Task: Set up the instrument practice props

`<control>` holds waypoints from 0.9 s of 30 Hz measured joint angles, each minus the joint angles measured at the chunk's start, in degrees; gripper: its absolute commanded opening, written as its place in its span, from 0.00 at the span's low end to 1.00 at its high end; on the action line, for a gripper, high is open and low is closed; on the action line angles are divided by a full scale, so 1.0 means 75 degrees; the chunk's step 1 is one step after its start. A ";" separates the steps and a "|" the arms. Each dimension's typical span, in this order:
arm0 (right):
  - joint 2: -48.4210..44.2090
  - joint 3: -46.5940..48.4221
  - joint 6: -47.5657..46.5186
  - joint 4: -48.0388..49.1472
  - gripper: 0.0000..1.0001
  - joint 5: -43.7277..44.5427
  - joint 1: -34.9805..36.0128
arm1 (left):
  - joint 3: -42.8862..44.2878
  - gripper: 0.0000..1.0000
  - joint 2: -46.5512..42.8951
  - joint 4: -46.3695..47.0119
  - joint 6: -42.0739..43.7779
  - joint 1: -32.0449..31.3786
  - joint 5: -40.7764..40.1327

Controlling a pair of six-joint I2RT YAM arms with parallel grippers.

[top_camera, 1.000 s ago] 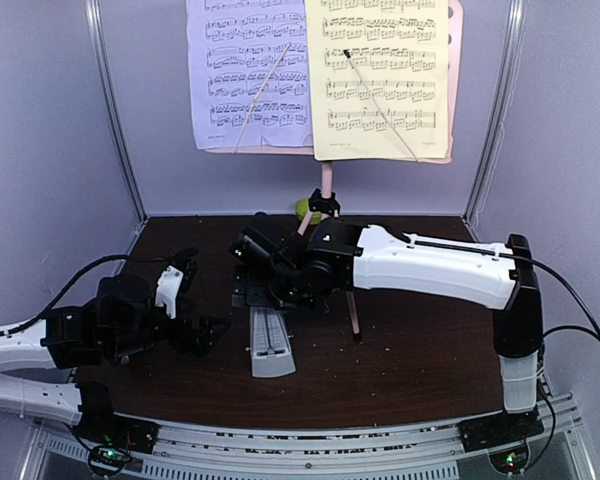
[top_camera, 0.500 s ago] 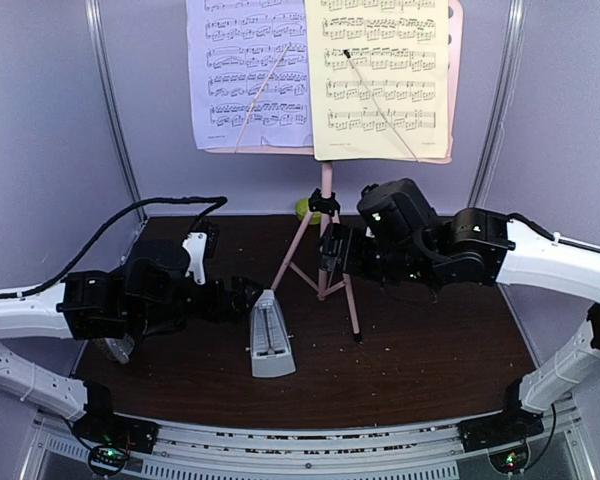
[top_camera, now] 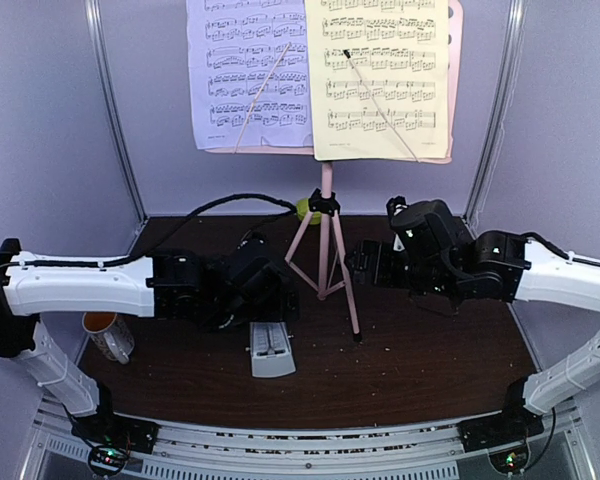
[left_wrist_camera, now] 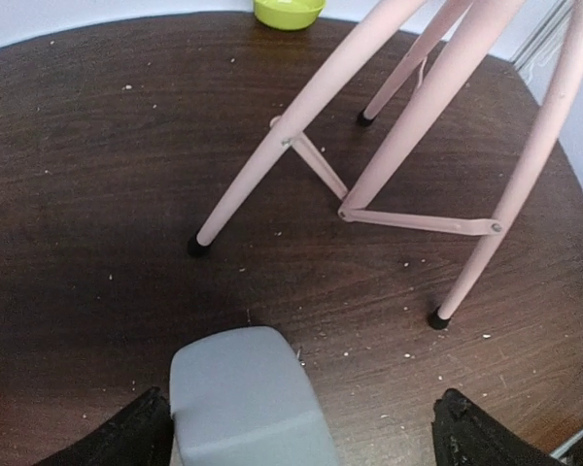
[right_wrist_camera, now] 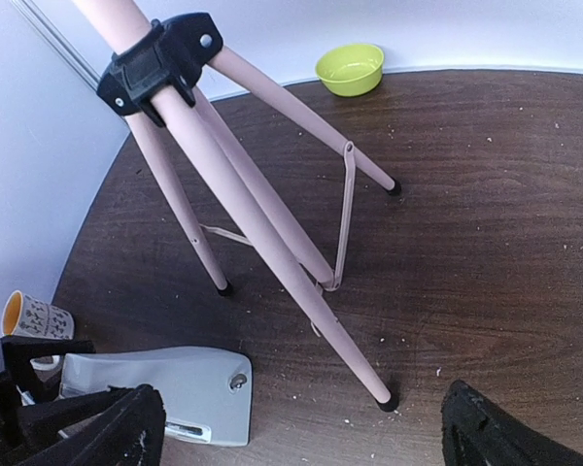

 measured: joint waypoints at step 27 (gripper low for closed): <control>0.0082 -0.1614 -0.0857 0.2436 0.93 -0.2530 -0.0108 | -0.0982 0.29 -0.0901 -0.0909 -0.0297 0.0009 -0.0239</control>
